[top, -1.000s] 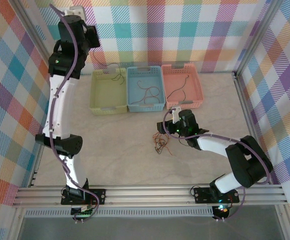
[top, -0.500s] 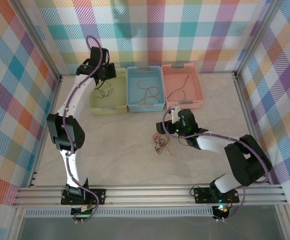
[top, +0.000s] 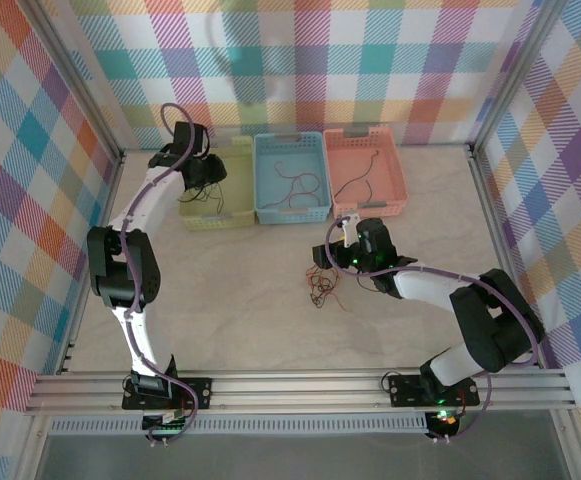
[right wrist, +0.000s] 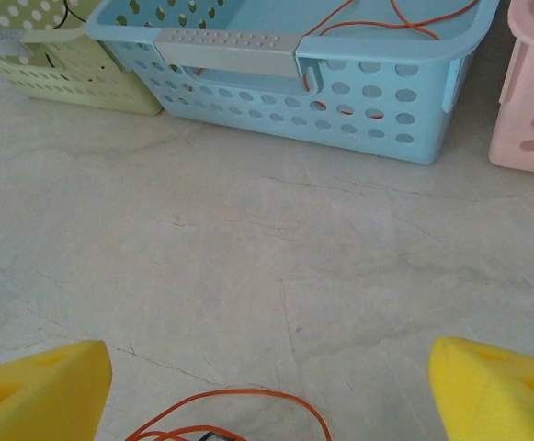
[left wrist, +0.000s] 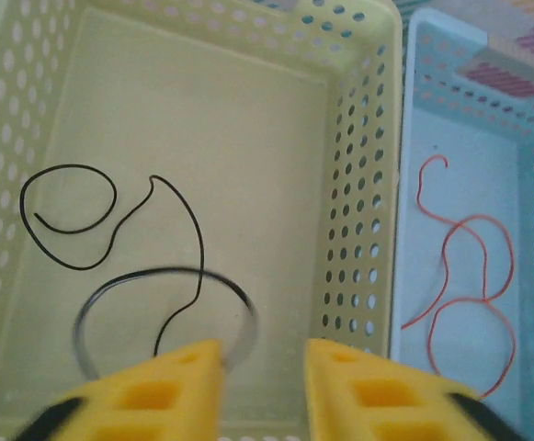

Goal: Untangle the cables

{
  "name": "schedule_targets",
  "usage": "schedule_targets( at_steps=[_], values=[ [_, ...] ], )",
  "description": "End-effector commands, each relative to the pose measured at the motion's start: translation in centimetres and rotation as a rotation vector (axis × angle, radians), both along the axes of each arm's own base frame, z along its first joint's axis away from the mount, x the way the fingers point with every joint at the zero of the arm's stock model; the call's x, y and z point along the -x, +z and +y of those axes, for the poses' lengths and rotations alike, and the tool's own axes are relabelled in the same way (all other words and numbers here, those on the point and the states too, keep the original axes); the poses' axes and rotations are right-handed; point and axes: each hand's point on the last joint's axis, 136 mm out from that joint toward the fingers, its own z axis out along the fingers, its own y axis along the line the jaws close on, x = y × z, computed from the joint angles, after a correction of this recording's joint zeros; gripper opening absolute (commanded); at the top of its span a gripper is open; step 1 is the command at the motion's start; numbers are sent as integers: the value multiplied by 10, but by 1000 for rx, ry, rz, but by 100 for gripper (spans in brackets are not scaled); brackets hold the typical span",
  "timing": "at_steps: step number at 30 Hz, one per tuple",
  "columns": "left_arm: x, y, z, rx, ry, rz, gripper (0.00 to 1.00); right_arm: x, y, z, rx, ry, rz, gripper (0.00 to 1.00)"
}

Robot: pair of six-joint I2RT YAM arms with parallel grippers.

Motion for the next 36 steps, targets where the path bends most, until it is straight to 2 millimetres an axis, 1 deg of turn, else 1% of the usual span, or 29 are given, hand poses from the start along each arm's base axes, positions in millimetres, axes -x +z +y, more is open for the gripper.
schedule_targets(
  at_steps=[1,2,3,4,7,11,13,14,16,18,20,24,27,29,30,32,36],
  values=[
    [6,21,-7,69,-11,-44,49,-5,8,4,-15,11,-9,89],
    [9,23,-5,71,-7,-46,53,-5,8,4,-16,11,-10,89],
    [12,26,-6,79,-9,-55,55,-6,8,5,-17,11,-9,89],
    [15,30,-7,88,-12,-61,56,-5,8,5,-17,12,-7,88],
    [26,49,-11,127,-26,-98,56,-6,7,4,-15,9,-2,88],
    [45,69,-17,168,-50,-130,57,-6,8,4,-16,4,-5,88],
    [57,75,-30,204,-90,-135,56,-7,7,3,-12,-2,0,87],
    [67,76,-42,223,-126,-132,56,-7,7,2,-9,-8,0,87],
    [87,74,-72,261,-220,-122,55,-9,6,-1,1,-33,8,85],
    [114,58,-108,299,-323,-81,53,-12,6,-6,9,-70,18,80],
    [141,38,-138,311,-424,-21,51,-12,5,-8,13,-78,22,75],
    [193,-9,-183,347,-558,98,47,-14,1,-14,32,-119,41,65],
    [225,-37,-208,339,-636,181,45,-16,1,-17,40,-142,46,62],
    [237,-51,-216,315,-663,220,45,-17,0,-20,43,-162,45,61],
    [240,-56,-218,302,-667,233,44,-18,-1,-23,49,-177,47,60],
    [239,-64,-219,289,-664,250,43,-19,-1,-29,52,-206,48,58],
    [237,-70,-230,285,-689,282,43,-21,-3,-36,40,-240,63,56]
  ],
)
